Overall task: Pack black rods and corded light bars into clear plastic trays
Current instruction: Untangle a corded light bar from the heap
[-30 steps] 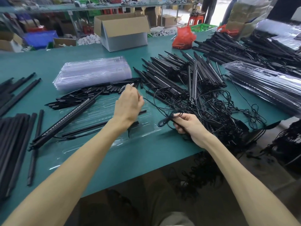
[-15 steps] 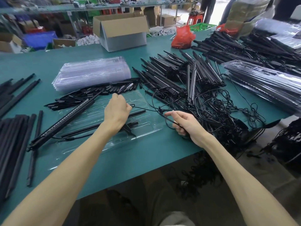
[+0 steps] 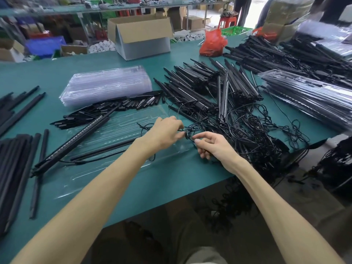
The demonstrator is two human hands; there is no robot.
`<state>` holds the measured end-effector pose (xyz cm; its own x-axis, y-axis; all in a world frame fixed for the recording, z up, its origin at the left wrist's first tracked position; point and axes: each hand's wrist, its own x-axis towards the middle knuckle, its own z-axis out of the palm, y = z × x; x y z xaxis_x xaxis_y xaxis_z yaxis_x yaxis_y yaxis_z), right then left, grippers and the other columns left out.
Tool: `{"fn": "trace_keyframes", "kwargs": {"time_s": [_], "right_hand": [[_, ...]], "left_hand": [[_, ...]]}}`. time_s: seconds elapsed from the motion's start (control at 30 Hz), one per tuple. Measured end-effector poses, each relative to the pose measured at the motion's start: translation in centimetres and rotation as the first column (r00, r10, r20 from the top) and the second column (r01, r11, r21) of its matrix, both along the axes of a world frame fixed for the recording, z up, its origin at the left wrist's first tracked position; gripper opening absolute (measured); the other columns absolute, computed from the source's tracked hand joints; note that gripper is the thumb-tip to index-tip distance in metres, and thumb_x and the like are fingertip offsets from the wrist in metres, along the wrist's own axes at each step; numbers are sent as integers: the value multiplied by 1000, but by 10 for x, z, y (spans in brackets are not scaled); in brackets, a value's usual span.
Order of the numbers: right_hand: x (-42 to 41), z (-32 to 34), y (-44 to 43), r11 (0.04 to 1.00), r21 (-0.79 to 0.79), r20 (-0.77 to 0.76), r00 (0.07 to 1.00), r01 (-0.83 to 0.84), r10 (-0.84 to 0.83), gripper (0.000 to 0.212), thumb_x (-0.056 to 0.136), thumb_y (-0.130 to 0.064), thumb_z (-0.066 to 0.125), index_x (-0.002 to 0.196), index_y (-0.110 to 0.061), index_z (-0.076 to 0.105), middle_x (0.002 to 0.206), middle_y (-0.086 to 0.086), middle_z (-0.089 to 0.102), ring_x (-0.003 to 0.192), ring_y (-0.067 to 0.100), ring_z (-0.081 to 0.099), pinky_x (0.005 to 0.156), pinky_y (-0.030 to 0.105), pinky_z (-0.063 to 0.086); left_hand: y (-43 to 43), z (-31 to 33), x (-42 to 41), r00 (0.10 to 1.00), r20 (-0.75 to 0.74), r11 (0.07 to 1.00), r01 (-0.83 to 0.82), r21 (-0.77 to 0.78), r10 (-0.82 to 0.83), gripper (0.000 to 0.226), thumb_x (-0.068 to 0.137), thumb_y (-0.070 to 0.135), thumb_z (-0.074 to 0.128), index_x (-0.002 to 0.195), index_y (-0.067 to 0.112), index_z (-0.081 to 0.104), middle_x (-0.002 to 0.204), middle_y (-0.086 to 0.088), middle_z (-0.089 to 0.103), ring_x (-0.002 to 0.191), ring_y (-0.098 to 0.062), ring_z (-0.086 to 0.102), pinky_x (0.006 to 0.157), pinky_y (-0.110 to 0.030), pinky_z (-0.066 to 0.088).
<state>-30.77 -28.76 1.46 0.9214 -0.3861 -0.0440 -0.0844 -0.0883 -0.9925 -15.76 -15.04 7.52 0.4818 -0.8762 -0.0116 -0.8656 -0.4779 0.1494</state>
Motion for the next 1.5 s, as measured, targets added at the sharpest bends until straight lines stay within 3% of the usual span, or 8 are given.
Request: {"fn": "trace_keyframes", "kwargs": {"time_s": [0.33,0.5,0.73,0.83,1.07,1.2,1.33,1.5], "right_hand": [[2,2,5,1000,-17,18,1000,0,0,34,89,-55,69,100,-24,69,62,-1,52,50,14,41,43,25,35],[3,4,10,995,-66,-4,997,72,-73,50,85,-64,67,98,-16,66,51,-10,44,44,11,35,41,24,30],[3,7,14,984,-153,-31,994,95,-101,32,93,-54,63,101,-23,68,51,-9,46,45,13,38,40,24,32],[2,5,13,987,-130,-55,993,97,-105,21,99,-36,54,101,-21,69,54,-7,49,47,11,41,41,23,34],[3,5,16,973,-218,-128,986,76,-106,29,98,-24,51,90,-2,68,52,-2,54,46,15,46,41,23,35],[4,5,16,976,-197,-144,983,89,-118,32,97,-25,52,84,1,66,49,-2,55,45,17,47,41,25,34],[2,4,17,977,-187,-116,986,101,-124,27,96,-22,50,74,-16,65,51,2,56,43,15,46,40,22,35],[4,0,15,948,-306,-120,984,88,-130,38,103,-27,47,88,3,62,51,-7,50,42,8,45,40,23,35]], "left_hand": [[-1,-4,-4,927,-375,983,-65,-170,-4,32,102,31,50,131,35,63,121,6,63,101,-20,61,104,-42,44],[-4,-14,-9,826,-564,942,-199,-270,13,40,97,23,66,130,3,61,123,-10,68,109,-18,64,97,-25,48],[-3,-19,-11,776,-630,929,-217,-301,-23,49,92,22,73,136,7,60,119,0,67,110,-5,61,92,-15,43],[0,-26,-10,693,-718,884,-294,-362,-64,37,93,7,69,130,7,65,90,9,67,72,14,60,75,-6,45],[-1,-29,-16,561,-827,797,-483,-364,-37,31,90,-5,66,117,8,73,98,-4,69,84,-5,58,70,-5,43],[-8,-26,-18,438,-899,771,-581,-262,25,22,89,13,75,110,9,76,89,-2,69,76,-6,55,49,-4,38],[-13,-26,-21,428,-900,763,-607,-221,80,23,86,21,79,106,8,77,91,-7,70,75,-8,54,45,-4,38],[-9,-21,-22,444,-895,774,-549,-315,-50,12,90,9,73,102,9,71,78,3,63,71,-8,53,55,-9,41]]}}
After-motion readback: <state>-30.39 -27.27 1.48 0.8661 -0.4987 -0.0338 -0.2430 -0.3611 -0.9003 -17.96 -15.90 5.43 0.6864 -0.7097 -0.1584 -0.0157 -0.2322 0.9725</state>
